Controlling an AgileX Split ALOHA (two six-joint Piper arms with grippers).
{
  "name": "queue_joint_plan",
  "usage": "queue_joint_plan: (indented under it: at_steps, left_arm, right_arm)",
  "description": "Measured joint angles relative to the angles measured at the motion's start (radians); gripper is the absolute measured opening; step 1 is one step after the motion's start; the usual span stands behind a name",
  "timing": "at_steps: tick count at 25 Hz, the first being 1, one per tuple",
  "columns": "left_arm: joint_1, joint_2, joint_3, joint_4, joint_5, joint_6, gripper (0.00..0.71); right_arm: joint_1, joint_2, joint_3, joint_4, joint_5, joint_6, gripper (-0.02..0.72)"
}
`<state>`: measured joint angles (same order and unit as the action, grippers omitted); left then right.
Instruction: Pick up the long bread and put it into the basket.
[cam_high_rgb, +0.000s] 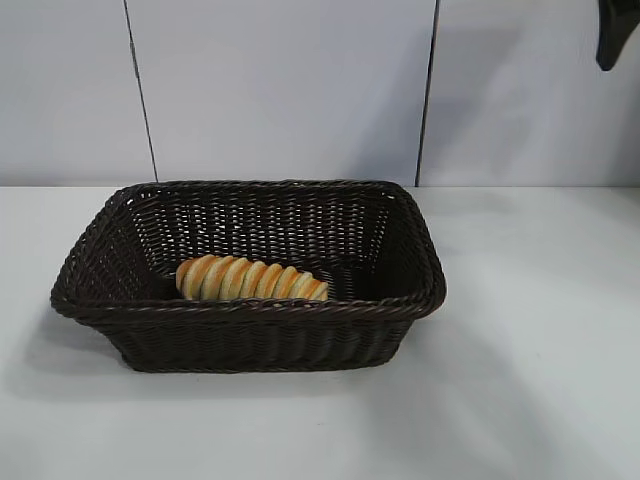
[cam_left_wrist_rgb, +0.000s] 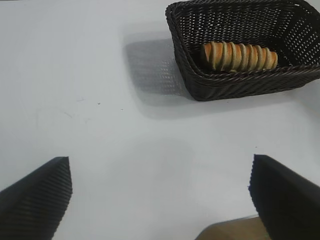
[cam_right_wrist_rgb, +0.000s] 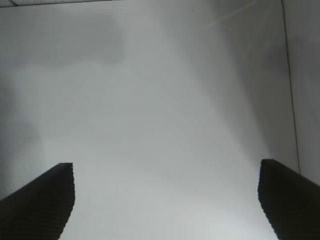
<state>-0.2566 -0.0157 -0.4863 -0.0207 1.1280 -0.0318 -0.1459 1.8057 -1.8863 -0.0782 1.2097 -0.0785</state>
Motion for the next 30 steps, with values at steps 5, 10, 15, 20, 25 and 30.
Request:
queue_joint_plan:
  at_steps: [5,10,15,20,25,30]
  left_arm:
    - [0.0,0.0,0.0,0.0,0.0,0.0,0.696]
    - [0.0,0.0,0.0,0.001,0.0,0.0,0.696]
    - [0.0,0.0,0.0,0.001,0.0,0.0,0.696]
    - [0.0,0.0,0.0,0.001,0.0,0.0,0.696]
    - [0.0,0.0,0.0,0.001,0.0,0.0,0.696]
    - [0.0,0.0,0.0,0.001,0.0,0.0,0.696]
  right_arm:
    - [0.0,-0.087,0.0,0.003,0.035,0.0,0.694]
    - [0.0,-0.213,0.0,0.003,0.047,0.004,0.694]
    - [0.0,-0.373,0.0,0.011,0.052,0.027,0.694]
    - [0.0,-0.611,0.068,0.042,0.055,0.066,0.694]
    - [0.0,-0.909,0.234,0.078,0.059,0.078,0.694]
    - [0.0,-1.202,0.458,0.062,0.059,0.078,0.694]
